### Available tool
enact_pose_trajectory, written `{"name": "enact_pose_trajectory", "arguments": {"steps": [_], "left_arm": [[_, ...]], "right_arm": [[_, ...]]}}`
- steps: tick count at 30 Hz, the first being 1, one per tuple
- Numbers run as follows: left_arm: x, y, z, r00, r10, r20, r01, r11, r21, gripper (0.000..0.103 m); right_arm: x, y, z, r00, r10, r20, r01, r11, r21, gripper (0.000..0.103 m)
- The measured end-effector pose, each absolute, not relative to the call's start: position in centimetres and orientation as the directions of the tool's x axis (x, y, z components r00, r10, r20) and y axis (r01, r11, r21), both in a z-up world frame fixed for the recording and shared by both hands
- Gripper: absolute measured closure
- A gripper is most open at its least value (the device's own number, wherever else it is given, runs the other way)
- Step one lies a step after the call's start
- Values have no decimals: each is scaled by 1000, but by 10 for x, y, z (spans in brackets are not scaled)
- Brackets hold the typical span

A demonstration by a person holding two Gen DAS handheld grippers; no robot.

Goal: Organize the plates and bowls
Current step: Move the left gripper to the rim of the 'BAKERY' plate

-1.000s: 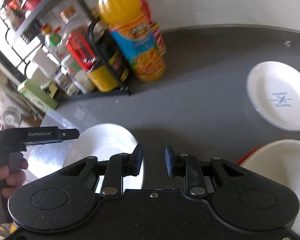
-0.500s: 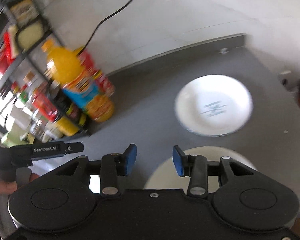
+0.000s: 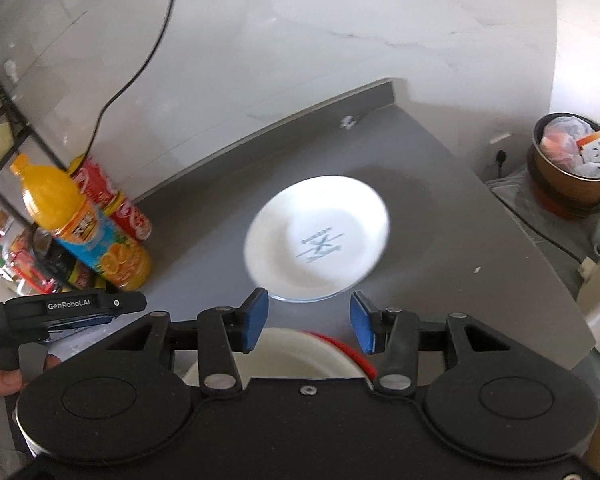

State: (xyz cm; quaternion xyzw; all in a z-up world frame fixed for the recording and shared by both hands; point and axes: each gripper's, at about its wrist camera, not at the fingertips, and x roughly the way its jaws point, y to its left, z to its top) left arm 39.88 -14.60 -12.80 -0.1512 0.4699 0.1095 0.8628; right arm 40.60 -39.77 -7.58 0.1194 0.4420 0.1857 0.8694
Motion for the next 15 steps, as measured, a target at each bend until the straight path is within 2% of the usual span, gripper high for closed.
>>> {"name": "enact_pose_trajectory", "arguments": {"steps": [7, 15], "left_arm": [[422, -163, -143, 533, 33, -846, -302, 941, -154, 35], [448, -172, -161, 524, 18, -852, -297, 941, -162, 39]], "right_arm": [[429, -420, -92, 532, 417, -737, -188, 907, 378, 52], [464, -436, -119, 494, 444, -748, -178, 893, 413, 52]]}}
